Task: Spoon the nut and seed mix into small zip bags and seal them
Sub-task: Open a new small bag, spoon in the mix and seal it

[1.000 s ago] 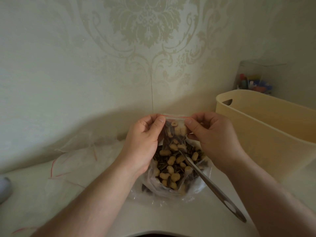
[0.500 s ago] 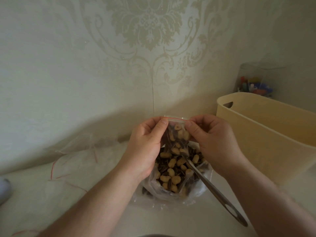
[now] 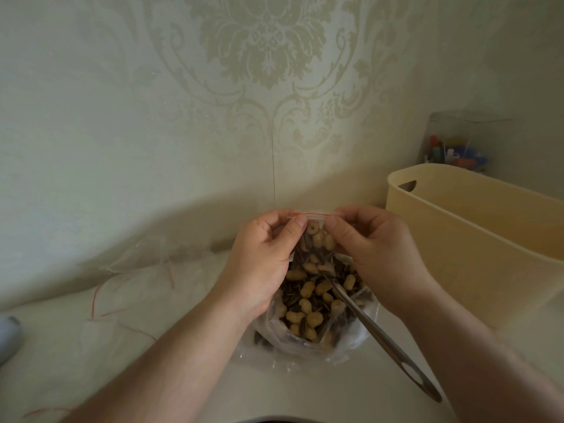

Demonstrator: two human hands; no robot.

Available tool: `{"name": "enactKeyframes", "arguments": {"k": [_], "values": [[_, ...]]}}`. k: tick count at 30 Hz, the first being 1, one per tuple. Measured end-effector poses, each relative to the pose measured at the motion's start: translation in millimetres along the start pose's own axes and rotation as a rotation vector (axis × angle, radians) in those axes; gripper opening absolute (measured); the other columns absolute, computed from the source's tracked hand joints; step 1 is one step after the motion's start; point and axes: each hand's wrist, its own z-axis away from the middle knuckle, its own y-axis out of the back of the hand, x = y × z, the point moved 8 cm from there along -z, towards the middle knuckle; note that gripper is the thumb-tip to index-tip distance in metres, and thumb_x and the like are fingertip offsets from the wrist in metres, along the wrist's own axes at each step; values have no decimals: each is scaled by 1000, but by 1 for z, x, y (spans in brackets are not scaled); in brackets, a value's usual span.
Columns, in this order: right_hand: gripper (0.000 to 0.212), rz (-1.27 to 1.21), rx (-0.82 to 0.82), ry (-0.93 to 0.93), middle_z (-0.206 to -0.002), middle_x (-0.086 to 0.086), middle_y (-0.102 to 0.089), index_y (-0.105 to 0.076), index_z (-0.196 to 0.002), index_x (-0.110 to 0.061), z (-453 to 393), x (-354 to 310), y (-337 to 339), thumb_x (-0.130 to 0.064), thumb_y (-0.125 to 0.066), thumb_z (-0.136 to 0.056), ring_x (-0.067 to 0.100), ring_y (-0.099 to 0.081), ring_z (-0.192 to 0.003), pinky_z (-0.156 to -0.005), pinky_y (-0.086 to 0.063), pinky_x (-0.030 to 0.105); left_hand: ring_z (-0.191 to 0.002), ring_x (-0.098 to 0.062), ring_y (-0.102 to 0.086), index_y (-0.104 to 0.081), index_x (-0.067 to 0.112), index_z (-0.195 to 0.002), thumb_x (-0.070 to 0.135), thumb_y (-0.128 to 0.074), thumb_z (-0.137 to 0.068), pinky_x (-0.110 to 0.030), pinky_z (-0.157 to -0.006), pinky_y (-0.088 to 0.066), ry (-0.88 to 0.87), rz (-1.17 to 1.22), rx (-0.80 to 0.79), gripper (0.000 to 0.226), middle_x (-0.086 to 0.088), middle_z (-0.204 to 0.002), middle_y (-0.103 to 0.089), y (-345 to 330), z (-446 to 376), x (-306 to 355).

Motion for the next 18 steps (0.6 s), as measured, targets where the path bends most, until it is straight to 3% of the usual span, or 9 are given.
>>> {"name": "enactKeyframes", "arguments": {"k": [3, 10, 13, 16, 18], "values": [[4, 27, -17, 26, -83, -1, -78, -77, -91, -23, 1, -2, -2, -22, -74, -93, 15, -75, -78, -72, -63, 29, -92, -19, -76, -75, 6, -106, 9, -62, -103, -27, -83, -61, -17, -25, -22, 14, -7, -96, -80, -2, 2, 1], [6, 98, -2, 71, -79, -6, -75, -76, -88, -25, -1, -2, -2, -23, -75, -94, 7, -70, -72, -67, -59, 22, -93, -17, -76, -78, 21, -95, 10, -64, -102, -29, -86, -60, -38, -80, -49, 19, -2, -94, -81, -6, 3, 5], [7, 106, -3, 64, -79, -4, -75, -77, -88, -24, -1, -2, 0, -23, -75, -94, 12, -70, -73, -68, -62, 27, -95, -18, -77, -78, 19, -98, 10, -63, -102, -29, -87, -60, -49, -96, -58, 18, -3, -96, -81, -6, 3, 5], [5, 69, -57, 28, -86, 5, -77, -78, -94, -20, -1, 0, -2, -23, -74, -95, 27, -75, -84, -77, -65, 41, -95, -18, -77, -77, 14, -102, 10, -63, -103, -27, -85, -60, -66, -110, -59, 15, -4, -97, -81, -5, 3, 5], [5, 58, -85, 35, -88, 5, -78, -78, -97, -20, 0, -1, -5, -22, -74, -95, 27, -75, -87, -78, -65, 39, -94, -16, -76, -77, 13, -103, 9, -62, -103, -24, -83, -59, -79, -116, -60, 15, -4, -97, -80, -6, 3, 7]]}}
